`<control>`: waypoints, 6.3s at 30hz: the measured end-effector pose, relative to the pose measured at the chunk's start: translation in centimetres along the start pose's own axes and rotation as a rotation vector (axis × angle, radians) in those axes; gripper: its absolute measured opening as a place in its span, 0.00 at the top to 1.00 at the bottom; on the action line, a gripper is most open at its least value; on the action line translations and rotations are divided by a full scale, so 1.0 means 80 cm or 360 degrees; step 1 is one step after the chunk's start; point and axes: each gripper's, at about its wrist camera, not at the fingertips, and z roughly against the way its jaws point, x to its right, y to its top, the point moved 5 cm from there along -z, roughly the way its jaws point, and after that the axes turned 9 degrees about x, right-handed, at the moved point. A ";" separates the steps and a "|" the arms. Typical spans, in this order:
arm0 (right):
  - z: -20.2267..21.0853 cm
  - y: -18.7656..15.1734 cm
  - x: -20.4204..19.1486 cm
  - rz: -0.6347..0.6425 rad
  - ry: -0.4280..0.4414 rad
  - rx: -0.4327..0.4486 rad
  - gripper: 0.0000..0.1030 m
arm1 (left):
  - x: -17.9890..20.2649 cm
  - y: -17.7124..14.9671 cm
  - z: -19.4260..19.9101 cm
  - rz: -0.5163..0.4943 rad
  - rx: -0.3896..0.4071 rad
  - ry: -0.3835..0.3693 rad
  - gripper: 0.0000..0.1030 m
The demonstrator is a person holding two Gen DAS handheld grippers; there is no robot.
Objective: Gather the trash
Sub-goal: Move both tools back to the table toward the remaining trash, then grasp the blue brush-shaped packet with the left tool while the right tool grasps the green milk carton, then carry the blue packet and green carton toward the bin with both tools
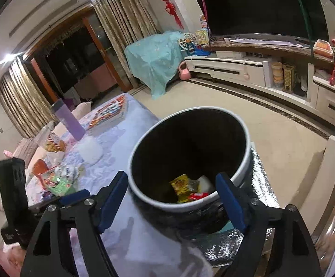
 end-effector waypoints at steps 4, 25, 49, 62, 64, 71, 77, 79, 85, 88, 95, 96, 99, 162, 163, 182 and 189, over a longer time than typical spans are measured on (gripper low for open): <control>0.004 -0.017 -0.024 -0.0012 0.0064 -0.0011 0.19 | -0.023 -0.013 0.029 0.0032 0.0036 0.0031 0.41; -0.019 -0.103 -0.158 0.0078 0.0357 -0.0217 0.17 | -0.166 -0.087 0.142 0.0318 0.0116 0.0328 0.40; -0.084 -0.145 -0.270 0.0375 0.0655 -0.0409 0.15 | -0.281 -0.115 0.190 0.0577 0.0134 0.0607 0.37; -0.121 -0.136 -0.298 0.0585 0.0746 -0.0400 0.15 | -0.325 -0.095 0.176 0.0642 0.0131 0.0655 0.37; -0.129 -0.133 -0.300 0.0596 0.0753 -0.0397 0.15 | -0.328 -0.091 0.171 0.0635 0.0125 0.0664 0.37; -0.158 -0.125 -0.311 0.0636 0.0805 -0.0419 0.15 | -0.340 -0.077 0.149 0.0616 0.0104 0.0655 0.37; -0.170 -0.126 -0.327 0.0674 0.0852 -0.0419 0.18 | -0.345 -0.072 0.141 0.0583 0.0110 0.0663 0.37; -0.169 -0.126 -0.326 0.0663 0.0842 -0.0409 0.34 | -0.344 -0.072 0.141 0.0560 0.0109 0.0662 0.47; -0.156 -0.135 -0.313 0.0613 0.0795 -0.0438 0.44 | -0.338 -0.079 0.151 0.0540 0.0109 0.0635 0.63; -0.139 -0.134 -0.305 0.0576 0.0783 -0.0412 0.44 | -0.331 -0.087 0.162 0.0530 0.0123 0.0625 0.63; -0.098 -0.129 -0.274 0.0564 0.0676 -0.0418 0.46 | -0.304 -0.108 0.179 0.0513 0.0110 0.0550 0.63; -0.094 -0.130 -0.270 0.0569 0.0661 -0.0445 0.46 | -0.300 -0.111 0.180 0.0514 0.0104 0.0536 0.63; -0.092 -0.139 -0.268 0.0623 0.0643 -0.0535 0.46 | -0.291 -0.115 0.181 0.0507 0.0101 0.0520 0.63; -0.002 -0.095 -0.133 0.0249 0.0411 -0.0220 0.48 | -0.091 -0.059 0.077 -0.0056 0.0003 0.0200 0.56; -0.001 -0.093 -0.129 0.0244 0.0400 -0.0215 0.48 | -0.086 -0.056 0.075 -0.0067 0.0006 0.0187 0.56; 0.009 -0.042 -0.044 0.0144 0.0172 -0.0092 0.48 | 0.005 0.007 0.023 -0.0218 0.0024 -0.0023 0.56; 0.004 -0.022 -0.016 0.0141 0.0100 -0.0083 0.48 | 0.032 0.029 0.004 -0.0270 0.0031 -0.0071 0.56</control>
